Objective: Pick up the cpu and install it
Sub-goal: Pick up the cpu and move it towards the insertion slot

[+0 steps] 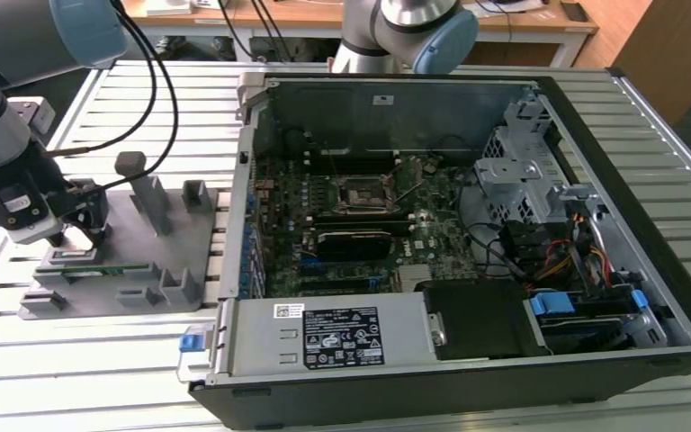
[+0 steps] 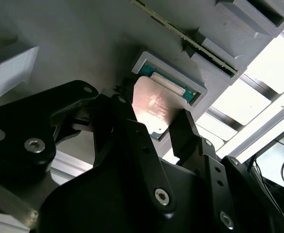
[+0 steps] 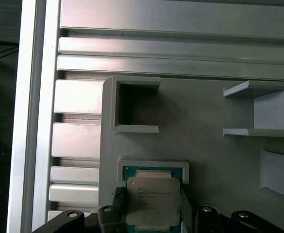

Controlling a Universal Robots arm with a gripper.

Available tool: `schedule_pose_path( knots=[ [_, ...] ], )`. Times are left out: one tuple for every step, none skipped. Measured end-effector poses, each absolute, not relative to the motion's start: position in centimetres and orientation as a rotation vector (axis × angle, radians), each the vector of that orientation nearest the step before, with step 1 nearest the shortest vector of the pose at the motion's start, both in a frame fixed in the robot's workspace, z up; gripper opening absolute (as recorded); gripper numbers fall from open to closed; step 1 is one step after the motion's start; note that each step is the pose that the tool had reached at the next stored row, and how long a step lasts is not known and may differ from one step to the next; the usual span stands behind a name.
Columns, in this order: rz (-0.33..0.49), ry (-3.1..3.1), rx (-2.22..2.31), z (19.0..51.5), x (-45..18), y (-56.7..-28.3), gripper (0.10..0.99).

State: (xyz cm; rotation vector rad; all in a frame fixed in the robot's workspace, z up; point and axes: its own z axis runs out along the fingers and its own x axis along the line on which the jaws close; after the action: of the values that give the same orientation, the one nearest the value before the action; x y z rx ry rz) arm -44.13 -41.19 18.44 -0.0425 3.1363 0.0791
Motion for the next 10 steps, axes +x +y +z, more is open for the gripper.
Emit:
schedule_pose_path(
  knots=[
    [0.079,3.136,-0.042,18.44,-44.13,-41.19,0.537],
    [0.079,3.136,-0.042,18.45,-44.12,-41.19,0.537],
    [0.079,3.136,-0.042,18.47,-44.12,-41.19,0.537],
    [0.079,3.136,-0.042,18.52,-44.12,-41.18,0.537],
    [0.079,3.136,-0.042,18.60,-44.13,-41.19,0.537],
    [0.079,3.136,-0.042,18.68,-44.13,-41.19,0.537],
    [0.079,3.136,-0.042,18.78,-44.13,-41.19,0.537],
    [0.079,3.136,-0.042,18.90,-44.13,-41.19,0.537],
    [0.079,3.136,-0.042,19.00,-44.13,-41.19,0.537],
    [0.079,3.136,-0.042,19.05,-44.12,-41.19,0.537]
  ],
)
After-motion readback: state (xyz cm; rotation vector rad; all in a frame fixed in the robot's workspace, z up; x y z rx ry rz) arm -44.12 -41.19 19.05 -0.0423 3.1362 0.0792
